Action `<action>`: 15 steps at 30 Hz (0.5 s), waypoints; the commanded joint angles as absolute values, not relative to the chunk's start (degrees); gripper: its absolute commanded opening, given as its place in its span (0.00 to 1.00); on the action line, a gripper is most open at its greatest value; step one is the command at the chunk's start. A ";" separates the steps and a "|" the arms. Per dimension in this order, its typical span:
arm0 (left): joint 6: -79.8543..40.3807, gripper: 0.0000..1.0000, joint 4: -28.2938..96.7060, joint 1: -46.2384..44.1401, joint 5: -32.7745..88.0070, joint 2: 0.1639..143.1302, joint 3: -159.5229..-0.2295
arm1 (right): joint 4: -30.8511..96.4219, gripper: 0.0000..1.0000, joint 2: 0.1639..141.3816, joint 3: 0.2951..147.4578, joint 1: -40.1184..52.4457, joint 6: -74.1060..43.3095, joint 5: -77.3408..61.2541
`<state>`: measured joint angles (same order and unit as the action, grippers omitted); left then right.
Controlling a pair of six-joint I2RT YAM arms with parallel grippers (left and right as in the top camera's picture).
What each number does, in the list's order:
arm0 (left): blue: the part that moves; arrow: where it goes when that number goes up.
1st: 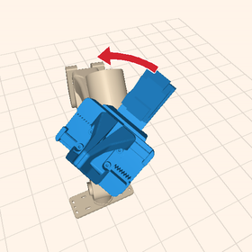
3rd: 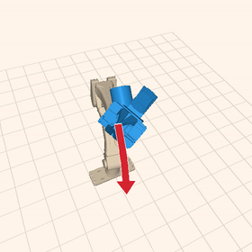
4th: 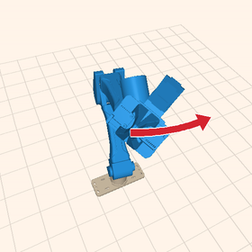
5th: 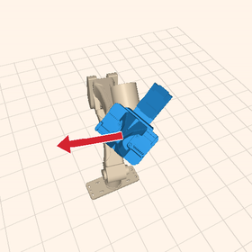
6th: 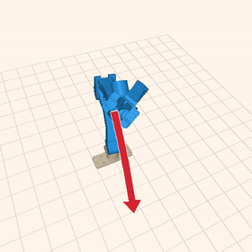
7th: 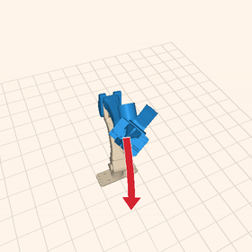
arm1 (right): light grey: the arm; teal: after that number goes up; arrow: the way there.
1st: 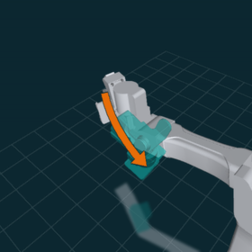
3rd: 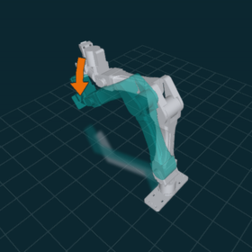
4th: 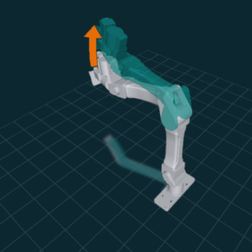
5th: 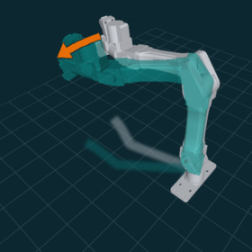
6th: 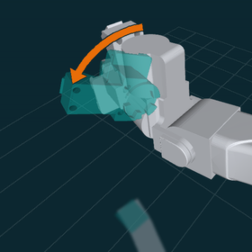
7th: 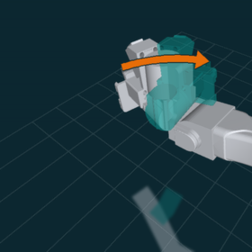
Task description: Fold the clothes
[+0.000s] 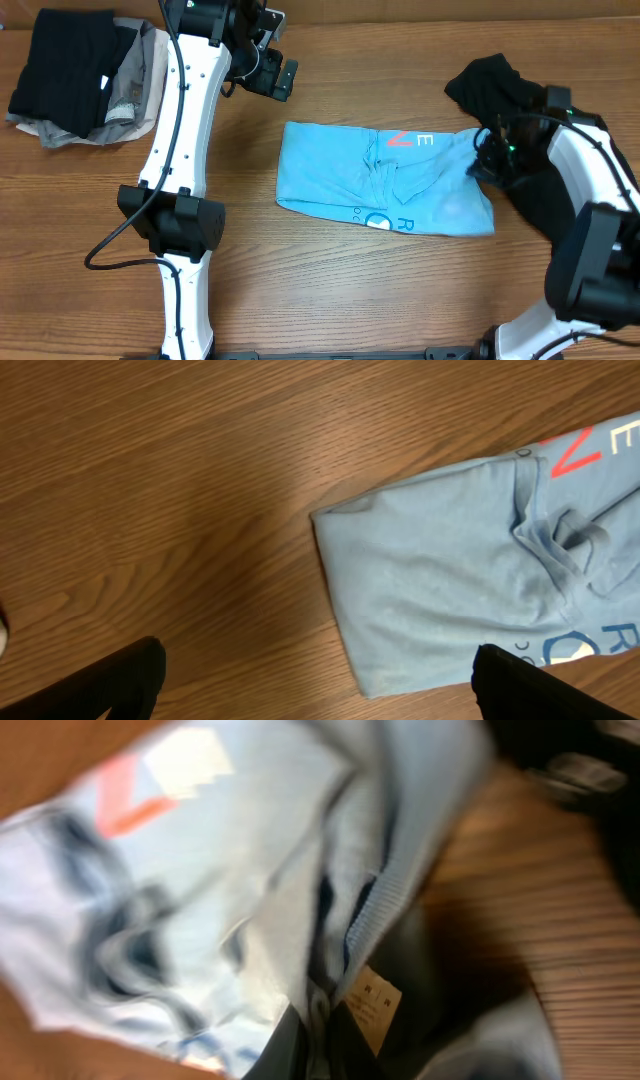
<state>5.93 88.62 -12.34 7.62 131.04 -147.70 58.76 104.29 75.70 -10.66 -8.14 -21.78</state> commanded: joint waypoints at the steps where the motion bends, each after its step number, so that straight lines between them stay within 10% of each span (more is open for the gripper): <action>1: 5.32 1.00 88.20 -11.97 5.23 130.39 -148.99 | 59.53 0.04 99.37 80.60 -5.72 -9.67 -24.75; 15: 5.30 1.00 85.12 -5.45 0.69 130.39 -148.99 | 49.82 0.04 97.78 89.21 22.33 -23.18 -17.65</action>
<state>5.93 85.60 -8.58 1.93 131.04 -147.70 51.57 98.78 87.85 19.35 -19.38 -20.78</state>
